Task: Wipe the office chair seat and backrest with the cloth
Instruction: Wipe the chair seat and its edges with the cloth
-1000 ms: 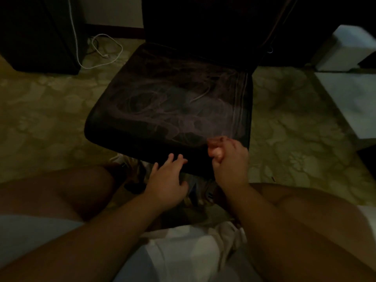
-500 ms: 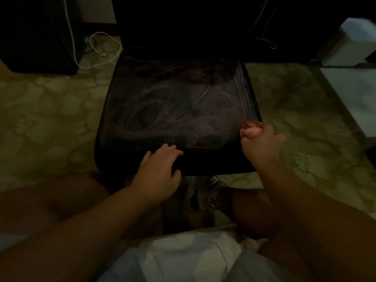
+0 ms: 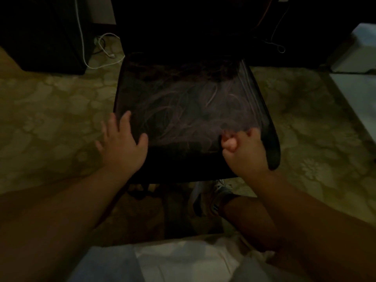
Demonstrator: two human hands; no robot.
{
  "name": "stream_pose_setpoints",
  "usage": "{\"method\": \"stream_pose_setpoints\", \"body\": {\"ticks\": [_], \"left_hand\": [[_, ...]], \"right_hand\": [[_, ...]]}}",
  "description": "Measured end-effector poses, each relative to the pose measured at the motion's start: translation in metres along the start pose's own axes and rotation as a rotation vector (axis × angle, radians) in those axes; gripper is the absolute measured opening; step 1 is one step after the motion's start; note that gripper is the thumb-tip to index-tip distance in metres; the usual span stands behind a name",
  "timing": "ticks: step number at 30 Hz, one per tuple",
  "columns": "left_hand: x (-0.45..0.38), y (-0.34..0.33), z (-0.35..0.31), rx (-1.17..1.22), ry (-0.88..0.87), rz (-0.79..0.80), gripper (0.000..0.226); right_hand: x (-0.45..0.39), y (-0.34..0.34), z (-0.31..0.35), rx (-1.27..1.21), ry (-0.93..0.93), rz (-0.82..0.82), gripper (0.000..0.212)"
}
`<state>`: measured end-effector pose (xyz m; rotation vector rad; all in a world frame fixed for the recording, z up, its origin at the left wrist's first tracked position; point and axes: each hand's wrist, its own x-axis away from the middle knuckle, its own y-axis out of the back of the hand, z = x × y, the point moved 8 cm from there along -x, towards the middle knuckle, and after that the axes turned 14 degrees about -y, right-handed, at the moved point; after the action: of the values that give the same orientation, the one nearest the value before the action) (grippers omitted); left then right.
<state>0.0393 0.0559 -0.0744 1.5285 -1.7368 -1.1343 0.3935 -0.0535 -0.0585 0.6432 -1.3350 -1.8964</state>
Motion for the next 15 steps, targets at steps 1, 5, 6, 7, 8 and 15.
{"method": "stream_pose_setpoints", "body": {"ticks": [1,5,6,7,8,15], "left_hand": [[-0.004,0.001,0.01,0.053,0.056,-0.032,0.078],[-0.006,-0.011,0.022,0.2,0.02,-0.059,0.077],[-0.002,-0.014,0.02,0.161,-0.035,-0.054,0.078],[0.002,-0.016,0.018,0.121,-0.078,-0.051,0.079],[0.007,-0.019,0.018,0.099,-0.098,-0.054,0.08],[0.02,-0.019,0.022,0.188,-0.022,-0.113,0.078]], "right_hand": [[0.004,-0.004,-0.001,0.034,0.077,0.022,0.038],[-0.04,0.017,-0.035,0.078,-0.151,-0.091,0.045],[-0.047,0.021,-0.036,0.051,-0.225,-0.113,0.045],[-0.047,0.02,-0.029,0.034,-0.237,-0.123,0.044],[-0.041,0.015,-0.015,0.02,-0.2,-0.111,0.042],[0.016,-0.009,0.008,0.059,0.26,0.136,0.026]]}}
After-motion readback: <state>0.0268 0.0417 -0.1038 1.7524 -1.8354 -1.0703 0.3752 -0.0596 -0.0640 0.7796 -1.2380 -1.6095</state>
